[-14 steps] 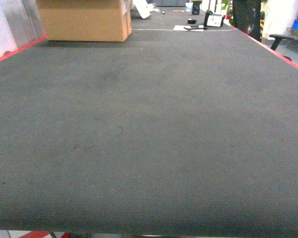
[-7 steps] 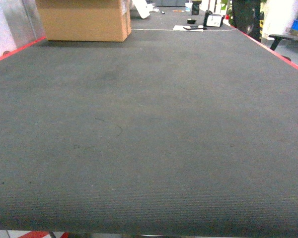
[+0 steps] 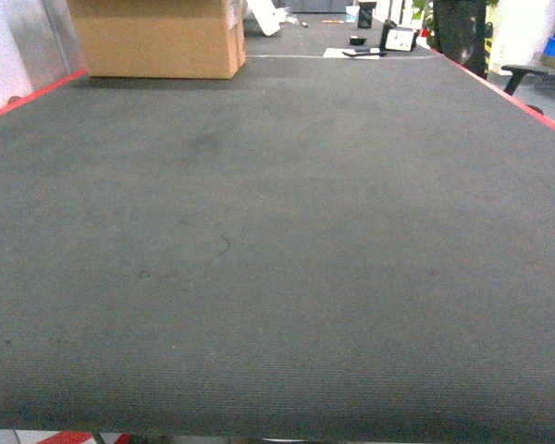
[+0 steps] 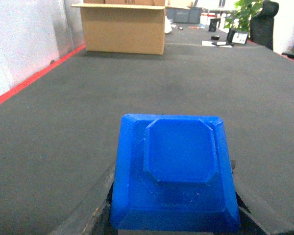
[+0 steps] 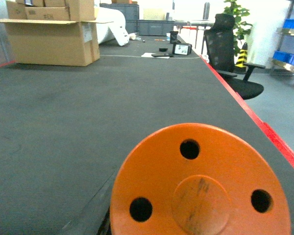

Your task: Sort blue parts and orange caps into right shelf containers

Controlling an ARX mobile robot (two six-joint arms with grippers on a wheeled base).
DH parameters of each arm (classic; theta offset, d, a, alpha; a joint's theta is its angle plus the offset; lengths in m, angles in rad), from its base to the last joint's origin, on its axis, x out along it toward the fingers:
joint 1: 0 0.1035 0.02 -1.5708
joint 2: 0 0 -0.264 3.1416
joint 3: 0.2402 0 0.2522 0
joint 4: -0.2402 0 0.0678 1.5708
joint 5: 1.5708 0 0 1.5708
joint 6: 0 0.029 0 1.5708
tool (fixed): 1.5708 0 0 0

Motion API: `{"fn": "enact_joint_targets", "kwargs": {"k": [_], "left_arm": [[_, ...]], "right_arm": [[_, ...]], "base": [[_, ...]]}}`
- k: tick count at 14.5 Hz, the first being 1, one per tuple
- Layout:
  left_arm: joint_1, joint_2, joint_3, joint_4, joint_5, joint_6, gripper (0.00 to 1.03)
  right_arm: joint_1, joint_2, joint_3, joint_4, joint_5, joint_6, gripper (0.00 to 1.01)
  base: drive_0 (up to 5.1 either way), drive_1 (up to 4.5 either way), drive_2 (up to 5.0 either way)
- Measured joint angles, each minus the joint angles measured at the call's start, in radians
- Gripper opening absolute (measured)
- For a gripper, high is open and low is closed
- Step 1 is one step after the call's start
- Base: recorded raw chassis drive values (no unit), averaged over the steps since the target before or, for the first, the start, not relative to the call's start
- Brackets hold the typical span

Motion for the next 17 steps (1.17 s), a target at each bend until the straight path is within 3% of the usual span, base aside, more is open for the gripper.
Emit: {"fn": "enact_joint_targets", "kwargs": {"k": [17], "left_arm": [[0.002,0.0,0.0,0.006,-0.002,0.0,0.44]], "right_arm": [[0.0,0.0,0.0,-0.005,0.0,0.0,0.46]], "base": [[0.0,0.0,0.0]]}}
